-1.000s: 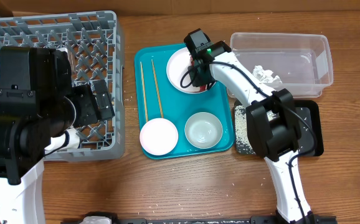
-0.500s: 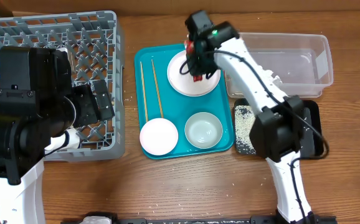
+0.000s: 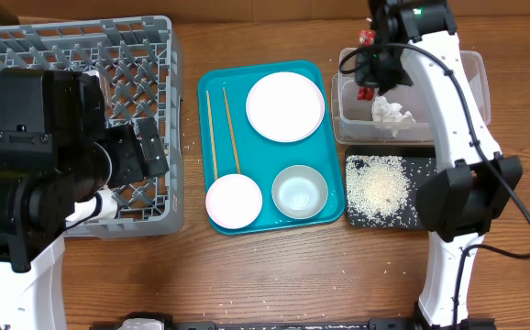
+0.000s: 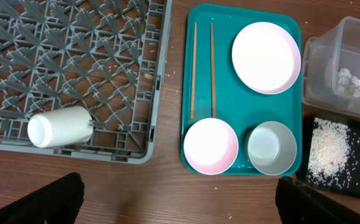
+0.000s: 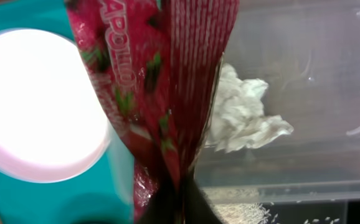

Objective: Sort waste into correct bins and load items into the dishwasher

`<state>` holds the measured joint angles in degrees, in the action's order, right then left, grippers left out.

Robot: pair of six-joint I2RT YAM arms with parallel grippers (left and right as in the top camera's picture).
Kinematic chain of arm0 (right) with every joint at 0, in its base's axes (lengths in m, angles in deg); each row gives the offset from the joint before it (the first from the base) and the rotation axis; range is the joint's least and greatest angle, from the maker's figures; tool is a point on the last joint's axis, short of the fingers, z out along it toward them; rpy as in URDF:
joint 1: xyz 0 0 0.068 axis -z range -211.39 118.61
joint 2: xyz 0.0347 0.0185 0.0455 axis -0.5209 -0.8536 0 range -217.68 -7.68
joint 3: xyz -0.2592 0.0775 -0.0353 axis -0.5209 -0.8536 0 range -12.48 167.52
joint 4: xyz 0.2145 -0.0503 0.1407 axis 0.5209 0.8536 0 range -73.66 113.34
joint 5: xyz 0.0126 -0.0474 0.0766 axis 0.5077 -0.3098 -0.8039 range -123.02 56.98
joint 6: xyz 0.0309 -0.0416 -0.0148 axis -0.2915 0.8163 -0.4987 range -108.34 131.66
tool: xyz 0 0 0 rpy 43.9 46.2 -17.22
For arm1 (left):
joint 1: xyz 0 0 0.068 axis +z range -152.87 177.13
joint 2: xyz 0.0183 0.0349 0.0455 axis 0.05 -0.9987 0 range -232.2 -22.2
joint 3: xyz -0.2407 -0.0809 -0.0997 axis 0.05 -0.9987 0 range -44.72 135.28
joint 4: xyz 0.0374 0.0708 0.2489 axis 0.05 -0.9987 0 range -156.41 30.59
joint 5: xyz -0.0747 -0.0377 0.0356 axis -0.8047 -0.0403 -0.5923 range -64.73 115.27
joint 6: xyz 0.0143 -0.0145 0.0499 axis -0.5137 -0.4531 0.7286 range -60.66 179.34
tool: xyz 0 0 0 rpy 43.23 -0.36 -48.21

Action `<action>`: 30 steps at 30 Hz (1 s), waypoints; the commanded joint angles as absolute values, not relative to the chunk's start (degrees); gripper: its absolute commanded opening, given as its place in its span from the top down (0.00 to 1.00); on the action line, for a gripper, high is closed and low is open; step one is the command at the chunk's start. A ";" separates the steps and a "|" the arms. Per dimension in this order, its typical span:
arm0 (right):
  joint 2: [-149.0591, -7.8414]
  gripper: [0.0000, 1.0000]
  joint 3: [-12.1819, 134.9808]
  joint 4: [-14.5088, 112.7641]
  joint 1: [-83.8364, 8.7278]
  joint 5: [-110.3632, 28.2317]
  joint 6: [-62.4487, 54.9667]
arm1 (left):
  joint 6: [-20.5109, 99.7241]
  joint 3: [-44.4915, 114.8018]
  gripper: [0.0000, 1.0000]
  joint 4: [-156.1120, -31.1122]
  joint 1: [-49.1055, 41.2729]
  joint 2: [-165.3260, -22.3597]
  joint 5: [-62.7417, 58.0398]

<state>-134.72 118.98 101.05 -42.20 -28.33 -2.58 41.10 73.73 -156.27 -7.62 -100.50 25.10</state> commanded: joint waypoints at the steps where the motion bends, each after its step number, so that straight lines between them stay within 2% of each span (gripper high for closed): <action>1: -135.86 0.59 116.99 100.92 -41.54 -31.68 -1.99 | 41.56 73.49 0.00 -156.20 -7.38 -100.85 25.69; 2: -135.68 0.52 117.08 101.05 -41.54 -31.77 -1.64 | 41.56 73.49 0.00 -156.20 -7.38 -100.85 25.69; 5: -133.04 0.46 118.78 101.92 -41.67 -31.90 -2.39 | 41.56 73.49 0.00 -156.20 -7.38 -100.85 25.69; 14: -110.18 0.45 120.40 104.79 -42.66 -33.62 -3.41 | 41.56 73.51 0.00 -156.20 -7.38 -100.85 25.69; 18: -100.30 0.41 120.34 108.20 -43.07 -33.60 -4.42 | 41.56 73.51 0.00 -156.20 -7.38 -100.85 25.69; 21: -96.89 0.41 120.21 113.42 -43.07 -33.65 -6.19 | 41.56 73.49 0.00 -156.20 -7.38 -100.85 25.69; 23: -94.42 0.38 117.12 113.38 -43.34 -36.14 -6.04 | 41.56 73.49 0.00 -156.20 -7.38 -100.85 25.69; 30: -91.66 0.39 104.86 113.40 -45.32 -36.42 -7.85 | 41.56 73.49 0.00 -156.20 -7.38 -100.85 25.69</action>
<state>-90.05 109.08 113.53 -43.99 -35.59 -6.82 41.10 73.71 -156.29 -7.62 -100.50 25.10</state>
